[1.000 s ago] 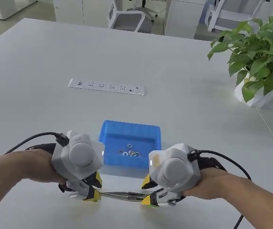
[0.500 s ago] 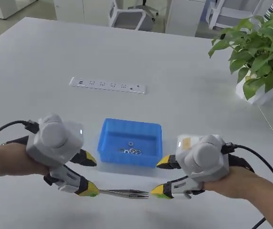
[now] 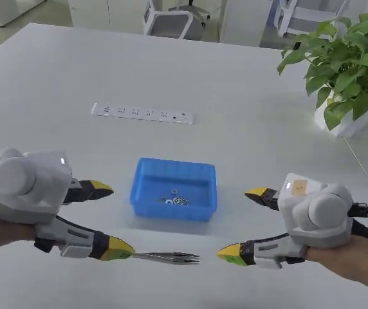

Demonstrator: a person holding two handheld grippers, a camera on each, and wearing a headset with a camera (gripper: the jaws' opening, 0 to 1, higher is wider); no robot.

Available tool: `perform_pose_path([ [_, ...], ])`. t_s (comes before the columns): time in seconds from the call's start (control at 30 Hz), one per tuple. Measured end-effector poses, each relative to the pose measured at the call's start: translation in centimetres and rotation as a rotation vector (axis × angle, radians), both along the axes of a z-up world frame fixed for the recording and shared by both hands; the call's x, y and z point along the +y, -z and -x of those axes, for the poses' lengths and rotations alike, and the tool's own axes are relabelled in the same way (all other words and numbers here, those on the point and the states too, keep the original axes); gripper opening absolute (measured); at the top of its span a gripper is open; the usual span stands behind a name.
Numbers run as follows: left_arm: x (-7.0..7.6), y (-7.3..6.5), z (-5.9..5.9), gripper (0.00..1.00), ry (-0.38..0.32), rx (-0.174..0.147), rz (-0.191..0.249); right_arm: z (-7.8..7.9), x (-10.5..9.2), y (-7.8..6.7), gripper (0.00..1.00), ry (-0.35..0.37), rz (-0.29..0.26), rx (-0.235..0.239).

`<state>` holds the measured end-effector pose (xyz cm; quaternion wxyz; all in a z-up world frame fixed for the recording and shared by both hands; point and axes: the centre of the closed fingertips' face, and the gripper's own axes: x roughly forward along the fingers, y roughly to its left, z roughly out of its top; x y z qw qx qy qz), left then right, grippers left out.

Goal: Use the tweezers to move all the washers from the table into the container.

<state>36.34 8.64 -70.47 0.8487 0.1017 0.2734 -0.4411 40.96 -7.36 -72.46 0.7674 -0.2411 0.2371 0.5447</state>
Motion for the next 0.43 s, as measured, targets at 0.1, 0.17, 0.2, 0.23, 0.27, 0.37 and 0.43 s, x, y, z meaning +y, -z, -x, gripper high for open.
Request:
perform_pose_path([
  [0.1, 0.12, -0.31, -0.07, 0.92, -0.017, -0.020, 0.008, 0.31, -0.16, 0.12, 0.87, 0.004, -0.013, 0.004],
  [0.17, 0.03, -0.51, 0.07, 0.94, -0.029, -0.018, 0.020, 0.36, -0.23, 0.15, 0.90, 0.011, -0.021, 0.011],
  [0.2, 0.12, -0.48, -0.02, 0.96, -0.032, -0.022, 0.025, 0.41, -0.21, 0.15, 0.94, 0.015, -0.030, 0.018],
  [0.23, 0.14, -0.48, -0.06, 0.98, -0.035, -0.025, 0.025, 0.40, -0.20, 0.13, 0.96, 0.020, -0.040, 0.021],
  [0.27, 0.16, -0.50, -0.05, 0.99, -0.036, -0.027, 0.024, 0.36, -0.19, 0.09, 0.98, 0.024, -0.046, 0.019],
  [0.37, 0.14, -0.59, 0.06, 0.99, -0.034, -0.026, 0.032, 0.32, -0.31, -0.16, 1.00, 0.033, -0.056, 0.009],
  [0.43, 0.13, -0.62, 0.06, 0.99, -0.037, -0.027, 0.037, 0.39, -0.31, -0.26, 1.00, 0.030, -0.062, 0.003],
])
